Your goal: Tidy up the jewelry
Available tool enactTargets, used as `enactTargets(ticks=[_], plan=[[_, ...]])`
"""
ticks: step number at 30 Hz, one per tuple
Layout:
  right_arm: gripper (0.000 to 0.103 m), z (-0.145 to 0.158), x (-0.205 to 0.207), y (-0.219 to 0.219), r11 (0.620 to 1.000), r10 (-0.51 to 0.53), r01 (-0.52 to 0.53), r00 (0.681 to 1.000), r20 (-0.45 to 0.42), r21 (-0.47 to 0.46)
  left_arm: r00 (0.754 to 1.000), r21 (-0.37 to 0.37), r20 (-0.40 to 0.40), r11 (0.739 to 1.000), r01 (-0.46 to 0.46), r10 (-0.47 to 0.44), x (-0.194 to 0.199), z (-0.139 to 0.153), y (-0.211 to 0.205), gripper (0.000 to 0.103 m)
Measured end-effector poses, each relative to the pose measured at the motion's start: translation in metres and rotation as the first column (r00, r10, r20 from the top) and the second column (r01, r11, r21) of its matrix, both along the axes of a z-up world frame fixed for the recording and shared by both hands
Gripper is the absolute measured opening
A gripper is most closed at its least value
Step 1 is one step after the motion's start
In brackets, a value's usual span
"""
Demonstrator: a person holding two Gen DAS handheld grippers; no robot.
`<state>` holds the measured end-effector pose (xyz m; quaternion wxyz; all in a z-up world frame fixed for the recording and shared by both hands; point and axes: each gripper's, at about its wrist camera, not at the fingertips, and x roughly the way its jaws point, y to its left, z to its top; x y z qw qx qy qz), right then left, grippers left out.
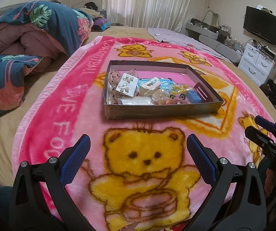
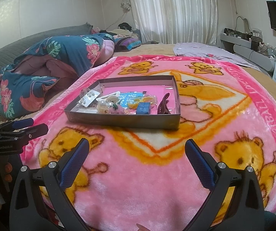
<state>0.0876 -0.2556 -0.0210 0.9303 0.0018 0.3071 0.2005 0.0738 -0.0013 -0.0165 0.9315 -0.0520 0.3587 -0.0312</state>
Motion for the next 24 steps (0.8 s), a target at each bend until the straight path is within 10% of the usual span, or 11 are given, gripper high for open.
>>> enactTargets(ticks=[24], plan=[[0.099, -0.0017, -0.0013, -0.0032, 1.000, -0.002, 0.002, 1.000, -0.002, 0.001, 1.000, 0.000, 0.002, 1.000, 0.006, -0.006, -0.0006, 0.0008, -0.0026, 0.094]])
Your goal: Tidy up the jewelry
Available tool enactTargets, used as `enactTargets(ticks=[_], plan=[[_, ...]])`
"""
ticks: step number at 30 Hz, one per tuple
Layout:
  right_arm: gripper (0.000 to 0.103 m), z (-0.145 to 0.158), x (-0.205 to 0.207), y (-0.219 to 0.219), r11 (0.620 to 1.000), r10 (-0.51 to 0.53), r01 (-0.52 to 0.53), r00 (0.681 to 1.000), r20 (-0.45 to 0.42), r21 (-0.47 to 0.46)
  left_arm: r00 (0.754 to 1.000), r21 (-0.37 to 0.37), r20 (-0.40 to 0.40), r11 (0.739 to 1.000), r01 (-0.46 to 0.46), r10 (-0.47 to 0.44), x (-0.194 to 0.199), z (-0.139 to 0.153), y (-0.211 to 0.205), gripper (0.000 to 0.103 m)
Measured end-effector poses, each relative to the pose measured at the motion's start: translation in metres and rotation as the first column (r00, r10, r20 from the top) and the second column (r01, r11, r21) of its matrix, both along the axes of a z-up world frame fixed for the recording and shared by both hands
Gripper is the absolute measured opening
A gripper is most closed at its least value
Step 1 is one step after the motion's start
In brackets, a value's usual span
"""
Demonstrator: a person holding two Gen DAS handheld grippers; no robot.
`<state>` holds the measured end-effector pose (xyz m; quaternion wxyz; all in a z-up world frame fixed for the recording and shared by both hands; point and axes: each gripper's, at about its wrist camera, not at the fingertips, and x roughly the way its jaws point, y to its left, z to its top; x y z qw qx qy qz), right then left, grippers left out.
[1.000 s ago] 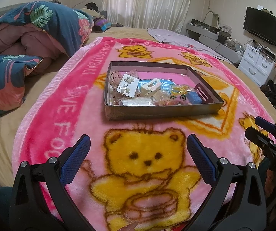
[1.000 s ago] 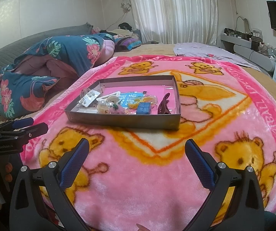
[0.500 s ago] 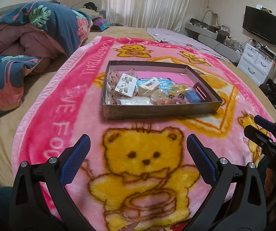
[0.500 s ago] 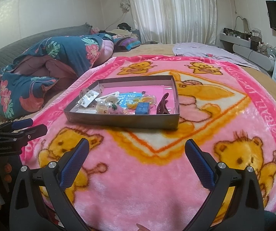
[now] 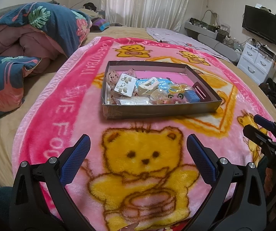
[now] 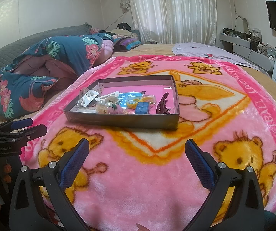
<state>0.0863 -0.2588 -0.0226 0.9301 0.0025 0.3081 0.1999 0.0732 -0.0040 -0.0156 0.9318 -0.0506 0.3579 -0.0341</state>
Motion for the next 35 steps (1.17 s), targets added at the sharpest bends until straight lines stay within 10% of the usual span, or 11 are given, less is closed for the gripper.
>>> enactTargets(ticks=[29, 33, 35], plan=[[0.099, 0.009, 0.030, -0.031, 0.993, -0.099, 0.101, 0.994, -0.034, 0.053, 0.990, -0.075, -0.112, 0.993, -0.094, 0.085, 0.027, -0.009, 0.023, 0.094], [0.099, 0.005, 0.108, -0.101, 0.934, -0.326, 0.343, 0.932, -0.156, 0.101, 0.948, -0.008, -0.146, 0.958, -0.287, 0.283, 0.071, -0.014, 0.080, 0.094], [0.099, -0.008, 0.154, -0.151, 0.857, -0.495, 0.513, 0.844, -0.208, 0.043, 0.911, 0.016, -0.180, 0.927, -0.374, 0.371, 0.098, -0.019, 0.114, 0.094]])
